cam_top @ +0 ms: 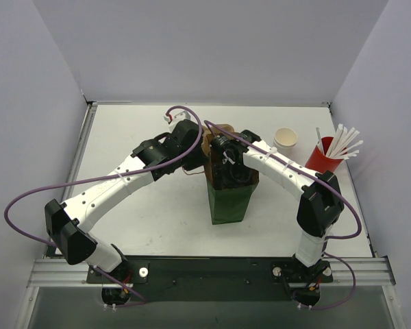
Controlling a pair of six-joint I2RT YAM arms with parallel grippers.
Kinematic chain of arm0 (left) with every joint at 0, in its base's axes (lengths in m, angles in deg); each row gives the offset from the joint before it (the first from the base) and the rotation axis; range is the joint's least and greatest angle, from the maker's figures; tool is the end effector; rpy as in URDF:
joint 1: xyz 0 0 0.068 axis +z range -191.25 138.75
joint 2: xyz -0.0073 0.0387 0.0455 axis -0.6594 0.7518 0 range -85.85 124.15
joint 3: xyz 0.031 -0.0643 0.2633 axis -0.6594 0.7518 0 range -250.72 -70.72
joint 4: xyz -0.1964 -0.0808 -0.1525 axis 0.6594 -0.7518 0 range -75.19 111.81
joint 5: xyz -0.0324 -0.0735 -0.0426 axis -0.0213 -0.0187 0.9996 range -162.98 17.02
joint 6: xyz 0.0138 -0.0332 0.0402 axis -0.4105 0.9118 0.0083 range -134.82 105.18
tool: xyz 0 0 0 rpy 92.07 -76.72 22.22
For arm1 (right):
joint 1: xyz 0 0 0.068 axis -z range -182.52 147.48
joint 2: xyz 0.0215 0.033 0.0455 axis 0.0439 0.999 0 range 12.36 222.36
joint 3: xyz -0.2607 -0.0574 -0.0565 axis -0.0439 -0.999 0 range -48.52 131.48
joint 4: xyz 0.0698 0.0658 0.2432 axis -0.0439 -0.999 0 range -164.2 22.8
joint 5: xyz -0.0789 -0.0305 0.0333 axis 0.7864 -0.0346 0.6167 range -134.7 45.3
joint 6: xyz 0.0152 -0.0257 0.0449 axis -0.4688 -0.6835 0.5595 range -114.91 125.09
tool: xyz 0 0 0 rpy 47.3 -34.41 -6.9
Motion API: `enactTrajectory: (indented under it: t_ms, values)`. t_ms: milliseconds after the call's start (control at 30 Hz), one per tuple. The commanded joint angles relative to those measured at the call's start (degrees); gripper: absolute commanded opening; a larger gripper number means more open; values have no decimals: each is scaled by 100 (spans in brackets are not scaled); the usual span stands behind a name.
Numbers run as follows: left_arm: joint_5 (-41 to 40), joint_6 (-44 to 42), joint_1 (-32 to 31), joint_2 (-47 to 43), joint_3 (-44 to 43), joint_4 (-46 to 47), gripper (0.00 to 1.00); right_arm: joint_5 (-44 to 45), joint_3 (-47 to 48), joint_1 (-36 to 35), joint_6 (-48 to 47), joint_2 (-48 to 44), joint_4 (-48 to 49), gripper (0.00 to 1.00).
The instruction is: Pack the takeout coffee
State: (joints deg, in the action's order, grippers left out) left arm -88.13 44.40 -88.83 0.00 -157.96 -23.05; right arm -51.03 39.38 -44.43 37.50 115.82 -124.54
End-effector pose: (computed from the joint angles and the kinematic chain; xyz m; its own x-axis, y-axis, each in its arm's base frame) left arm 0.2248 -0.2322 0.3682 -0.7397 -0.4200 -0.5259 -0.0997 0.8411 -0.5315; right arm 0.2695 0.2472 0.2578 -0.9693 -0.1543 -0.1917 -0.1997 0.9484 0.2464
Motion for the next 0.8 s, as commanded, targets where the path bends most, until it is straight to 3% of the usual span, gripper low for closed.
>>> enactTrajectory:
  t_ms: [0, 767]
  values:
    - [303, -69, -77, -147, -21, 136, 0, 439, -502, 69, -129, 719, 487, 44]
    - [320, -69, -68, -156, -21, 144, 0, 483, -590, 104, -111, 588, 496, 45]
